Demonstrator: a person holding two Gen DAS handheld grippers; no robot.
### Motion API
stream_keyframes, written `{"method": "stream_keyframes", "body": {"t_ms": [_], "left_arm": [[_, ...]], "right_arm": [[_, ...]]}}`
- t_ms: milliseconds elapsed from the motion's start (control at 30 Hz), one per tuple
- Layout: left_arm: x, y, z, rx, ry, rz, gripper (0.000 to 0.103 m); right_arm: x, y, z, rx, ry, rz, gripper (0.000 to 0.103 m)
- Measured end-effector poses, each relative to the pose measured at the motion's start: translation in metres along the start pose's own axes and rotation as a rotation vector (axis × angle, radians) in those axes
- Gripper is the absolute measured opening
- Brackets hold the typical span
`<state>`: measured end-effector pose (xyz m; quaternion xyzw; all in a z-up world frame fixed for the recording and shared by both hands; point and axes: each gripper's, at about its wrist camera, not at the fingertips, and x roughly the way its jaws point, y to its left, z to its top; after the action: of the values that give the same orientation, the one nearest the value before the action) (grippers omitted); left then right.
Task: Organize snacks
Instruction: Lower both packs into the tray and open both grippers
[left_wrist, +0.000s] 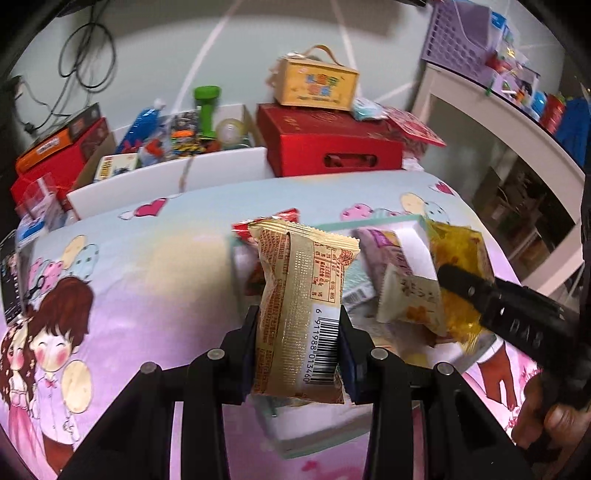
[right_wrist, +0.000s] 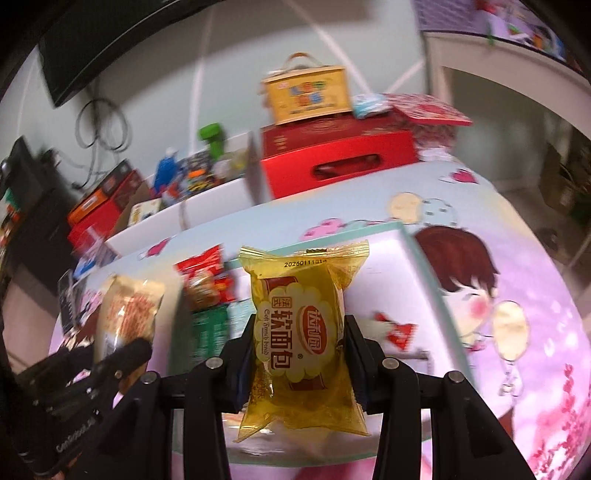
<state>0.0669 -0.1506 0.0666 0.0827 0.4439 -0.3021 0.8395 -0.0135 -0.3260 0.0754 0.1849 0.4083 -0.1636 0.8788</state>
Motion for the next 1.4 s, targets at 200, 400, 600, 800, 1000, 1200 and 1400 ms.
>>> {"method": "stream_keyframes", "body": {"t_ms": [200, 400, 600, 800, 1000, 1200, 1400], "left_arm": [[0.012, -0.019, -0.003, 0.027, 0.020, -0.013, 0.039], [0.027, -0.025, -0.001, 0.030, 0.036, -0.017, 0.039], [0.039, -0.024, -0.001, 0.015, 0.047, -0.009, 0.039], [0.055, -0.022, 0.000, 0.023, 0.062, 0.019, 0.039], [0.061, -0.021, 0.006, 0.013, 0.057, 0.020, 0.039], [0.067, -0.021, 0.007, 0.013, 0.063, 0.023, 0.039], [0.070, -0.020, 0.008, 0.011, 0.072, 0.024, 0.039]], "right_arm": [[0.000, -0.040, 0.004, 0.069, -0.003, -0.049, 0.045], [0.015, -0.061, 0.005, 0.085, 0.012, -0.073, 0.045], [0.035, -0.066, 0.008, 0.084, 0.026, -0.051, 0.045], [0.046, -0.066, 0.010, 0.073, 0.039, -0.059, 0.045], [0.052, -0.069, 0.017, 0.074, 0.027, -0.064, 0.045], [0.062, -0.069, 0.020, 0.068, 0.039, -0.071, 0.045], [0.069, -0.072, 0.019, 0.076, 0.056, -0.080, 0.045]]}}
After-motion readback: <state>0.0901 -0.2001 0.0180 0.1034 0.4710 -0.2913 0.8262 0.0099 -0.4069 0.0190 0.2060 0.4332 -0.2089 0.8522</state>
